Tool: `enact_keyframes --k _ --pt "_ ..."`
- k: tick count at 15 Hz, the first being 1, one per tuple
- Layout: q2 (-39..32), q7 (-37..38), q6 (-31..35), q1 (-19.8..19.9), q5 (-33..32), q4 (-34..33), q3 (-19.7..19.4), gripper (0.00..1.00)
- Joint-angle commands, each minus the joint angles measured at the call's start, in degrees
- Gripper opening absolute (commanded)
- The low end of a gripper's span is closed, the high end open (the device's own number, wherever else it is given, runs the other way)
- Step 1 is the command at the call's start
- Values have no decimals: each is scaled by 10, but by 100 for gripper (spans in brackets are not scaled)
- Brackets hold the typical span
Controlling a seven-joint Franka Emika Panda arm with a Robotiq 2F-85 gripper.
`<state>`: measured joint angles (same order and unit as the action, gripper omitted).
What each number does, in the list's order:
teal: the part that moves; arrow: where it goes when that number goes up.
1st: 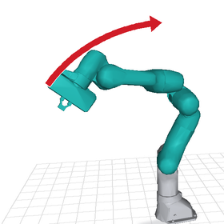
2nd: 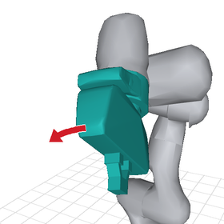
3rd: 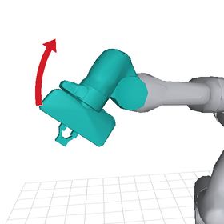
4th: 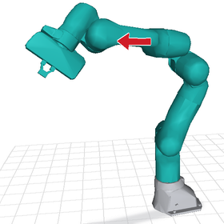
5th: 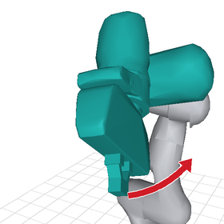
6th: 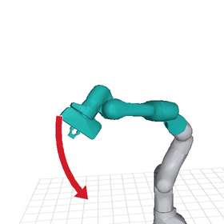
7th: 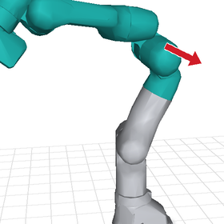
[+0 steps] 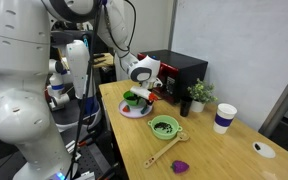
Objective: Remove the green object from the plate and put it on the table.
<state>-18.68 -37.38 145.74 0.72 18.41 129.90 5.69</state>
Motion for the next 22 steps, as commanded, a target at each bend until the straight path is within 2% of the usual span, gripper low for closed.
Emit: enact_keyframes --k 1,5,10,22 --pt "-7 3 29 12 -23 4 15 69" --pt "-8 7 48 11 -40 7 19 64" --pt "-11 14 67 10 -53 15 25 67" --pt "-21 51 103 10 -93 33 25 60"
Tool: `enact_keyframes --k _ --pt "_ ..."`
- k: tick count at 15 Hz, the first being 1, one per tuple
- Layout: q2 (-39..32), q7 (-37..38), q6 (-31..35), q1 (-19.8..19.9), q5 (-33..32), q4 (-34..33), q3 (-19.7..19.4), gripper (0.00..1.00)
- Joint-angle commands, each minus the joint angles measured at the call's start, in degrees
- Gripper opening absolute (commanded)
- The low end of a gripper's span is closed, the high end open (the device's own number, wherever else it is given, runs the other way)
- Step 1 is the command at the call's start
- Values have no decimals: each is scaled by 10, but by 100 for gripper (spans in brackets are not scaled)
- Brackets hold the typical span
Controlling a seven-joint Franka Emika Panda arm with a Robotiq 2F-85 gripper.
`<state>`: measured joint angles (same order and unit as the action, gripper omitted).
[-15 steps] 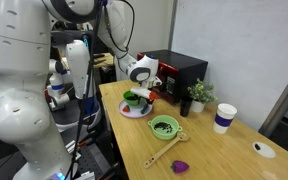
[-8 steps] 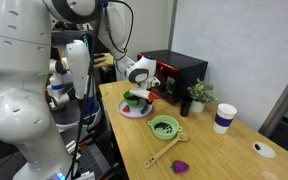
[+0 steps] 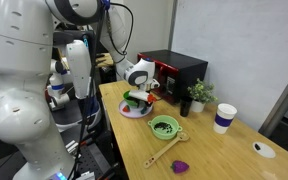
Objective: Remove the green object from the plate and put it on the table.
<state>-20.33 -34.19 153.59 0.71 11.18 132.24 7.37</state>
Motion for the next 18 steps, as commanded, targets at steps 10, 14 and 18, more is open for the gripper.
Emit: enact_keyframes --k 10,14,18 --pt "-5 78 57 6 -73 22 8 60" --pt "-5 92 59 7 -73 27 12 60" --pt "-5 102 61 5 -75 32 14 60"
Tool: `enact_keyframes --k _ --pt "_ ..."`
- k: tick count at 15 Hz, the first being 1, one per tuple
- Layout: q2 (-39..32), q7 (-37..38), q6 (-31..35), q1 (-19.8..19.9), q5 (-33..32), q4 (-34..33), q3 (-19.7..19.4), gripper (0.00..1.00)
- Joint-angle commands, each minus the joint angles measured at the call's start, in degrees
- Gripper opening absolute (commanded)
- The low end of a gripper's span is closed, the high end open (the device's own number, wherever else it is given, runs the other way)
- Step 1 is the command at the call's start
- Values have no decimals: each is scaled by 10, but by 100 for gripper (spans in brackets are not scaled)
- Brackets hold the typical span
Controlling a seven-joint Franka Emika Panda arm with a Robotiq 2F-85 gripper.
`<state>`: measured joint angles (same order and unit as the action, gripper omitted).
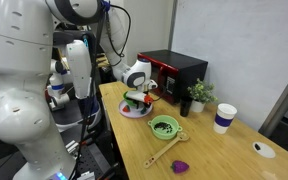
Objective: Remove the green object from the plate and put it on the table.
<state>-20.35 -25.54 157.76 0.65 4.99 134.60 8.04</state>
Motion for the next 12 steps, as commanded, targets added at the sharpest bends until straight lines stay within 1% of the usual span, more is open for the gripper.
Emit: enact_keyframes --k 1,12 --pt "-5 17 21 5 -15 9 6 60" --pt "-7 61 50 -4 -63 24 -7 60"
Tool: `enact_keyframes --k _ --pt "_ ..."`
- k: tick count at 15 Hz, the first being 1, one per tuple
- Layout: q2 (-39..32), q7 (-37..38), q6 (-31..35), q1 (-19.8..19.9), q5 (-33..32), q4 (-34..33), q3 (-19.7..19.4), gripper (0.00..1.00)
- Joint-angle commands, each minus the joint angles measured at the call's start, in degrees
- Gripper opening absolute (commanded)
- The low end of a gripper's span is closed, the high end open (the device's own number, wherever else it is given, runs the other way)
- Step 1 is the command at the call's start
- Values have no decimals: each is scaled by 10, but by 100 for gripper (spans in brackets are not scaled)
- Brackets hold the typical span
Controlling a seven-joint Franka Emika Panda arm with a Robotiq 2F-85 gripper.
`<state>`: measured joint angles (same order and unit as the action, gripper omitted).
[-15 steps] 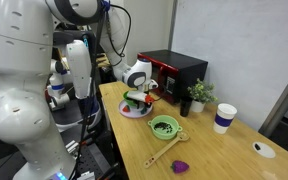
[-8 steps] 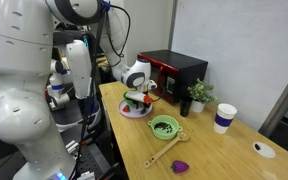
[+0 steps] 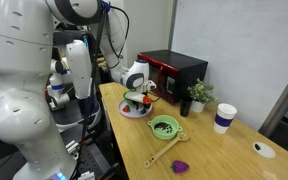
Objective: Remove the green object from the plate and put it on the table.
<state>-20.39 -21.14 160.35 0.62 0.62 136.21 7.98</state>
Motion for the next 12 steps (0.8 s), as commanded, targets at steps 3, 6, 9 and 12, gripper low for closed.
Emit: enact_keyframes --k 3,6,9,12 --pt "-7 23 29 -4 -27 12 -7 59" --pt "-7 30 35 -4 -32 16 -9 59" --pt "-11 36 41 -5 -37 17 -14 58" --pt "-17 42 41 -4 -39 11 -14 59"
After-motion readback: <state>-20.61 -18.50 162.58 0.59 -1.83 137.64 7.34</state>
